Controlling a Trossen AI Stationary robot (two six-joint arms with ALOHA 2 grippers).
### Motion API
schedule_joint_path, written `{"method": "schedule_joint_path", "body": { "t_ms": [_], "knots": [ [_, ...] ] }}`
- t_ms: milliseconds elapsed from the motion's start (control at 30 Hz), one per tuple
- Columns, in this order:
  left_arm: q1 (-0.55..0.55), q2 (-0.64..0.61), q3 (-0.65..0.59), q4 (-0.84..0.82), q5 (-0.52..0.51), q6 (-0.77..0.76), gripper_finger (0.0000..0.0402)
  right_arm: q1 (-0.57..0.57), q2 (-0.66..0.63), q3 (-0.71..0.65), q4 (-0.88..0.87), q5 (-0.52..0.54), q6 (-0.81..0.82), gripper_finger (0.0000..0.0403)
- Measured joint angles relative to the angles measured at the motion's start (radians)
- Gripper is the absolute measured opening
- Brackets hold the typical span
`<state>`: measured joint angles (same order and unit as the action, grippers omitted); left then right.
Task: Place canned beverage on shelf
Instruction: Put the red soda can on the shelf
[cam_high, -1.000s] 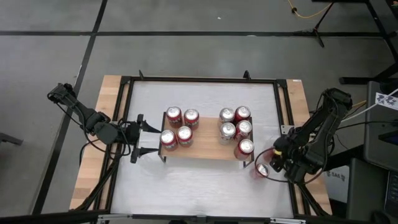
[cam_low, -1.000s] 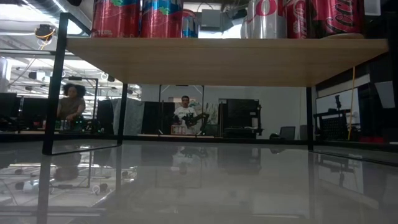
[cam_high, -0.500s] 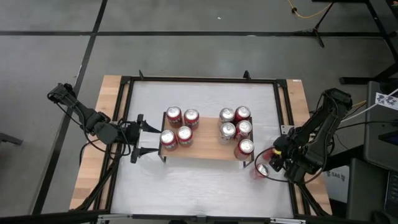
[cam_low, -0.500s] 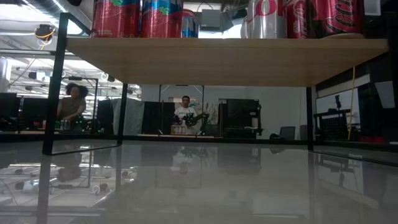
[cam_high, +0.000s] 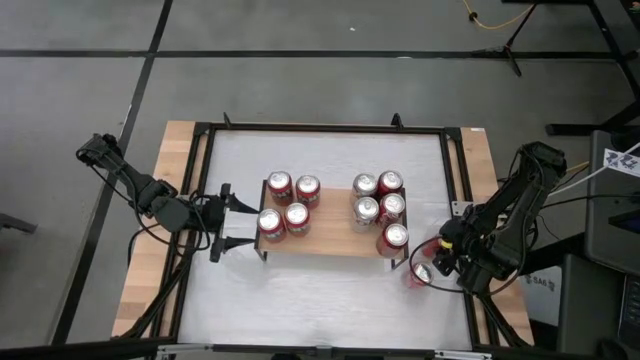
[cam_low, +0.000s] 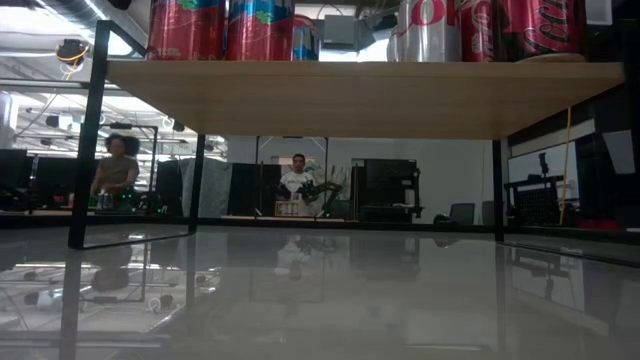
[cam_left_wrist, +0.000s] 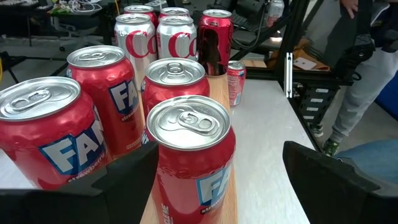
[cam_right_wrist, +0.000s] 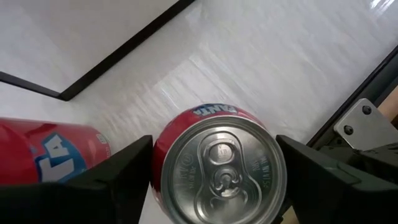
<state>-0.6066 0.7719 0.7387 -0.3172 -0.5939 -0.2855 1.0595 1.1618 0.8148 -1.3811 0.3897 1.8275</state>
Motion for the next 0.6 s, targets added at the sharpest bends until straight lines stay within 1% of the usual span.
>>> {"method": "schedule_joint_path", "body": {
  "t_ms": [100,267,367,467,600],
  "knots": [
    [0.0,0.0,0.0,0.0,0.0,0.0,0.0336,0.0,0.0,0.0,0.0,0.0,0.0,0.0314],
    [0.0,0.0,0.0,0.0,0.0,0.0,0.0336,0.0,-0.001,0.002,-0.002,0.007,0.0,0.0366],
    [0.0,0.0,0.0,0.0,0.0,0.0,0.0336,0.0,-0.001,0.002,-0.002,0.008,0.0,0.0389],
    [0.0,0.0,0.0,0.0,0.0,0.0,0.0336,0.0,-0.001,0.002,-0.002,0.008,-0.001,0.0397],
    [0.0,0.0,0.0,0.0,0.0,0.0,0.0336,0.0,-0.001,0.002,-0.002,-0.003,-0.001,0.0391]
  ]
}}
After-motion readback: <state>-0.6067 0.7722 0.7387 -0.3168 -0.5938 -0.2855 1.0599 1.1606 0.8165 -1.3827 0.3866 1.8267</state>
